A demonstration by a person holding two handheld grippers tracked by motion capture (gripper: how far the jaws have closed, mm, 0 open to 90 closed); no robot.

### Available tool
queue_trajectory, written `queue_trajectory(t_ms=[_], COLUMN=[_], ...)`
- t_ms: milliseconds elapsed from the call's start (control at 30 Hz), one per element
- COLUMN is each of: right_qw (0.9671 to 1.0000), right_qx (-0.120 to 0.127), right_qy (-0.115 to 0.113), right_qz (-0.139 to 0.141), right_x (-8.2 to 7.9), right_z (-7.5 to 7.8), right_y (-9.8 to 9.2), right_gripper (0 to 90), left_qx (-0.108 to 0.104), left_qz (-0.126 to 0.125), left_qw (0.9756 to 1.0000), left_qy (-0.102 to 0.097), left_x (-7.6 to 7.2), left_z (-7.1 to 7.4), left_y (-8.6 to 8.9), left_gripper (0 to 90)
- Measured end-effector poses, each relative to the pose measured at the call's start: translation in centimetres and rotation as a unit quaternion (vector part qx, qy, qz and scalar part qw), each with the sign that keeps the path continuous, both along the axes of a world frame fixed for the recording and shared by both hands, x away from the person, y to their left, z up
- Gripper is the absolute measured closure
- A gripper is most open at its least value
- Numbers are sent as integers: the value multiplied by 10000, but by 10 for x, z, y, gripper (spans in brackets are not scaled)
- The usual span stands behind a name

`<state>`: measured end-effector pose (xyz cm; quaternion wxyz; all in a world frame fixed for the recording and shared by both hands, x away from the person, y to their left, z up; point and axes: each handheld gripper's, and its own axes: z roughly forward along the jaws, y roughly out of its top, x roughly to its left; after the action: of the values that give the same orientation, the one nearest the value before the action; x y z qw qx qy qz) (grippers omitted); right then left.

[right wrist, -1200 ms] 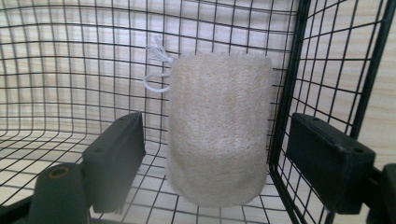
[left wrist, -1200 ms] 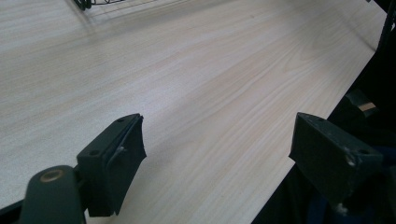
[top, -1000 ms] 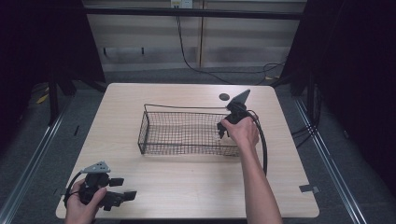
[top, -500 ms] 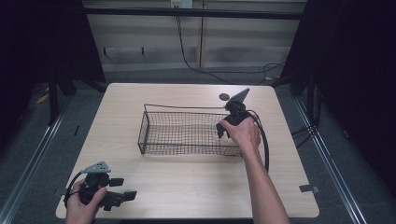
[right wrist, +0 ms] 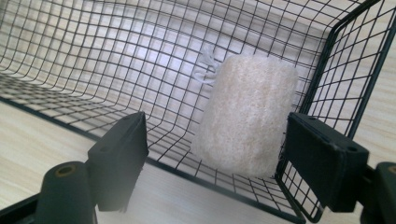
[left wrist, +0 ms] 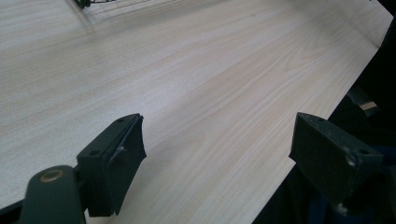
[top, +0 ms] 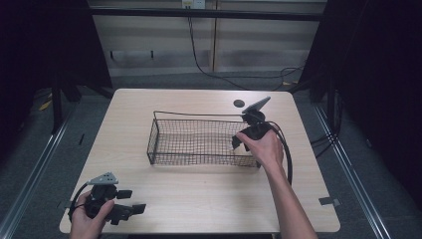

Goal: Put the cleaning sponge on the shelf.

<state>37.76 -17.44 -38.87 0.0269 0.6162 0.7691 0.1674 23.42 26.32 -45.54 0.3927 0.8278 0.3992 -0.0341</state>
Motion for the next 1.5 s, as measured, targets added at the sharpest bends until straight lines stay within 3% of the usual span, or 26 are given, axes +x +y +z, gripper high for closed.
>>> queue_trajectory(t_ms=[200, 467, 933, 1200, 1300, 1500], right_qw=[9997, 9973, 9890, 9846, 9814, 9793], right_qx=[24, 348, 743, 1028, 1271, 1352], right_qy=[-214, -523, -1007, -1085, -1144, -1257], right_qz=[136, 385, 783, 908, 875, 829], right_x=[-15, -34, -71, -94, -104, -123], right_z=[2, 7, 2, -9, -18, -28], right_y=[-1, -2, -13, -20, -27, -39], right_gripper=[225, 237, 268, 269, 269, 275], left_qx=[6, -1, 0, 3, 4, 16], left_qz=[20, 29, 57, 37, 48, 47], left_qw=[10000, 10000, 10000, 10000, 10000, 10000], left_qy=[-8, -5, 13, -1, 2, 21], left_x=[0, 0, 0, 0, 0, 0], left_z=[0, -1, -1, -1, -1, -1], left_y=[0, 0, -2, 0, -1, -1], left_gripper=[174, 174, 174, 174, 174, 174])
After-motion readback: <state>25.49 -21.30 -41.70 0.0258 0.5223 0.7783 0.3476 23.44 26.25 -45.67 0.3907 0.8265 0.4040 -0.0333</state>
